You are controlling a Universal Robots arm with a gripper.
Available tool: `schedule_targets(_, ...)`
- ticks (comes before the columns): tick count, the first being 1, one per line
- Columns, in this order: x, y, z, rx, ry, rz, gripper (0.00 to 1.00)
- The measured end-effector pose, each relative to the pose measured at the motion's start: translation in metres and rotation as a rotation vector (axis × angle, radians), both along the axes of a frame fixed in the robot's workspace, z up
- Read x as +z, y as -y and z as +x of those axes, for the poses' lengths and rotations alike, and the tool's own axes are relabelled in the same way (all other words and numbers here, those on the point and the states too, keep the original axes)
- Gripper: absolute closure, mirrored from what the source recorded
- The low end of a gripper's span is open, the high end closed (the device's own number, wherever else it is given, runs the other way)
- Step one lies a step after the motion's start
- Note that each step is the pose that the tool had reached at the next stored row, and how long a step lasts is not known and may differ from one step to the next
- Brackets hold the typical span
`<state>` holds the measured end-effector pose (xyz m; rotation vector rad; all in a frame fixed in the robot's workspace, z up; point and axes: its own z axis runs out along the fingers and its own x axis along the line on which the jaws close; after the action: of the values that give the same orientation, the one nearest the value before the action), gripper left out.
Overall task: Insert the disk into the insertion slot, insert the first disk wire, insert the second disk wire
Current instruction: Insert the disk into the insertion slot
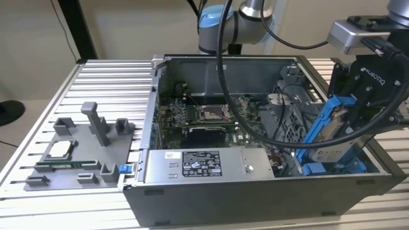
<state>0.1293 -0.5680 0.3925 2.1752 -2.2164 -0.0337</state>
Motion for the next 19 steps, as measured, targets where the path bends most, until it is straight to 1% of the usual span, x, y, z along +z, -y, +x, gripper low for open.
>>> schedule_targets(4,-0.0005,0.0,0.0,0.0,-0.0001,0.0,1.0)
schedule_targets(5,-0.0006,0.0,0.0,0.0,0.0,0.0,0.0)
schedule_targets(17,-0.0021,-0.0001,0.0,0.0,0.0,0.0002,0.0)
schedule_targets(19,-0.0022,-0.0023,0.0,0.0,0.0,0.0004,0.0)
